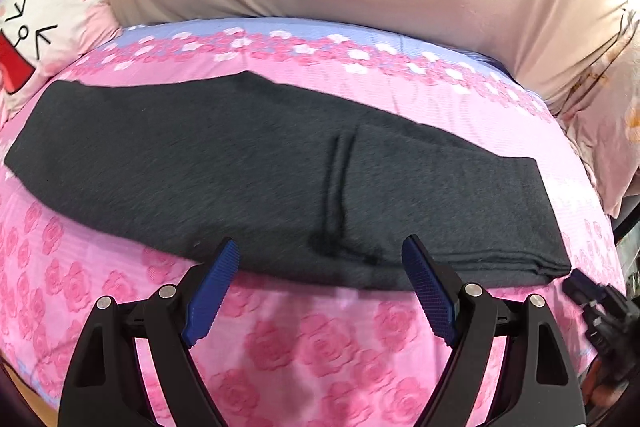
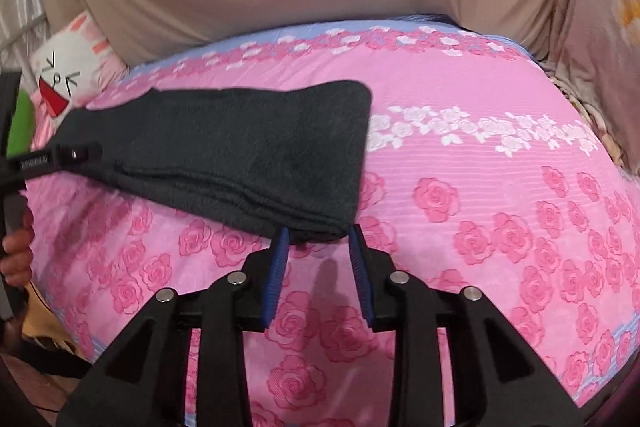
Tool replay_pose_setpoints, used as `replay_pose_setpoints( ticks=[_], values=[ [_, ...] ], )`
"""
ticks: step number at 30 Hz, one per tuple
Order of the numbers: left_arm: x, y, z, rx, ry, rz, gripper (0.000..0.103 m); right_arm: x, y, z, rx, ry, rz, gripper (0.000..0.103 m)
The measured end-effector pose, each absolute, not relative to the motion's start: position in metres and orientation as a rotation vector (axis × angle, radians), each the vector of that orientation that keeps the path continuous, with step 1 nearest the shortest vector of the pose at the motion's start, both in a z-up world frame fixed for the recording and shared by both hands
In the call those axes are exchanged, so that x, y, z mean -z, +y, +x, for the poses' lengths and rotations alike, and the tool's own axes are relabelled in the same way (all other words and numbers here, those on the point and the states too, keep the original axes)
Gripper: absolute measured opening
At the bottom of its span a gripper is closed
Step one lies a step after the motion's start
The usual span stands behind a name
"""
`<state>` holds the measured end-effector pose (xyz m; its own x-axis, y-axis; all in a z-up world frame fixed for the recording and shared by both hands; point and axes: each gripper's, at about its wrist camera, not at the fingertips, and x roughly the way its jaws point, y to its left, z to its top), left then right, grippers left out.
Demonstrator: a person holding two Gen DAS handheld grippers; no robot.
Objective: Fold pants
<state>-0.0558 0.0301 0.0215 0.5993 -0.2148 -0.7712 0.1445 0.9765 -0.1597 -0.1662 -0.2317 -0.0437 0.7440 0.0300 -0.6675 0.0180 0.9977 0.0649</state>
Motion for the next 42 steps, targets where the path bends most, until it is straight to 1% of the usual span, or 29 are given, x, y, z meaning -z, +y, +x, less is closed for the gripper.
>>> replay_pose_setpoints(
  ticks=[1, 4, 6, 7, 9, 10, 13, 15, 16, 19, 21, 22, 23, 24, 25, 27, 28, 30, 33, 34, 37, 38, 39, 40, 41, 42],
  values=[
    [-0.021, 0.028, -0.053, 0.204, 0.904, -0.078, 0.081, 0.047, -0.230, -0.159, 0.010, 0.744, 0.043, 0.035],
    [-0.016, 0.020, -0.041, 0.185, 0.913, -0.047, 0.081, 0.049, -0.235, -0.152, 0.077, 0.743, -0.016, 0.035],
    [-0.008, 0.018, -0.033, 0.155, 0.934, -0.017, 0.081, 0.040, -0.250, -0.156, 0.137, 0.708, 0.012, 0.035],
    [-0.005, 0.018, -0.032, 0.150, 0.942, -0.016, 0.081, 0.037, -0.259, -0.157, 0.127, 0.706, 0.047, 0.037],
    [-0.001, 0.021, -0.032, 0.156, 0.953, -0.027, 0.081, 0.041, -0.269, -0.158, 0.090, 0.745, 0.103, 0.040],
    [0.000, 0.022, -0.033, 0.161, 0.954, -0.029, 0.081, 0.044, -0.266, -0.158, 0.085, 0.766, 0.084, 0.040],
    [0.002, 0.022, -0.035, 0.172, 0.953, -0.033, 0.081, 0.047, -0.257, -0.161, 0.069, 0.762, 0.086, 0.040],
    [0.001, 0.022, -0.035, 0.180, 0.954, -0.040, 0.081, 0.053, -0.259, -0.159, 0.108, 0.807, 0.062, 0.040],
    [0.001, 0.023, -0.035, 0.188, 0.957, -0.041, 0.081, 0.051, -0.264, -0.163, 0.087, 0.817, 0.099, 0.040],
    [-0.002, 0.027, -0.039, 0.203, 0.951, -0.044, 0.082, 0.027, -0.276, -0.177, -0.015, 0.734, 0.276, 0.041],
    [-0.001, 0.028, -0.041, 0.208, 0.952, -0.054, 0.084, 0.010, -0.272, -0.173, -0.035, 0.663, 0.305, 0.041],
    [0.000, 0.028, -0.040, 0.206, 0.956, -0.055, 0.084, 0.007, -0.263, -0.165, -0.055, 0.659, 0.284, 0.032],
    [0.001, 0.027, -0.040, 0.206, 0.959, -0.053, 0.084, 0.009, -0.256, -0.158, -0.076, 0.669, 0.274, 0.015],
    [0.002, 0.028, -0.040, 0.203, 0.960, -0.054, 0.084, 0.013, -0.248, -0.151, -0.106, 0.686, 0.268, 0.008],
    [0.002, 0.029, -0.041, 0.204, 0.960, -0.057, 0.084, 0.020, -0.243, -0.143, -0.127, 0.711, 0.265, 0.006],
    [0.004, 0.033, -0.042, 0.204, 0.965, -0.049, 0.084, 0.050, -0.239, -0.126, -0.091, 0.822, 0.244, 0.005],
    [0.003, 0.036, -0.043, 0.202, 0.965, -0.043, 0.084, 0.051, -0.240, -0.127, -0.094, 0.794, 0.254, 0.003],
    [0.002, 0.044, -0.045, 0.198, 0.959, -0.043, 0.084, 0.041, -0.239, -0.131, -0.093, 0.791, 0.291, 0.006],
    [0.001, 0.053, -0.044, 0.191, 0.952, -0.060, 0.084, 0.021, -0.227, -0.131, -0.102, 0.719, 0.290, 0.008],
    [0.001, 0.055, -0.044, 0.191, 0.950, -0.072, 0.084, 0.017, -0.218, -0.127, -0.104, 0.723, 0.273, 0.011],
    [-0.004, 0.063, -0.046, 0.197, 0.938, -0.103, 0.084, 0.011, -0.178, -0.114, -0.198, 0.735, 0.218, 0.012],
    [-0.005, 0.065, -0.047, 0.196, 0.935, -0.104, 0.084, 0.008, -0.155, -0.108, -0.246, 0.738, 0.181, 0.016],
    [-0.007, 0.067, -0.049, 0.192, 0.931, -0.098, 0.084, 0.006, -0.134, -0.102, -0.283, 0.738, 0.142, 0.023],
    [-0.008, 0.070, -0.051, 0.186, 0.928, -0.090, 0.084, 0.006, -0.115, -0.099, -0.315, 0.735, 0.101, 0.040],
    [-0.010, 0.074, -0.053, 0.178, 0.926, -0.083, 0.084, 0.009, -0.091, -0.093, -0.348, 0.737, 0.050, 0.047],
    [-0.010, 0.078, -0.053, 0.175, 0.929, -0.082, 0.084, 0.013, -0.072, -0.085, -0.372, 0.750, 0.011, 0.047]
  ],
)
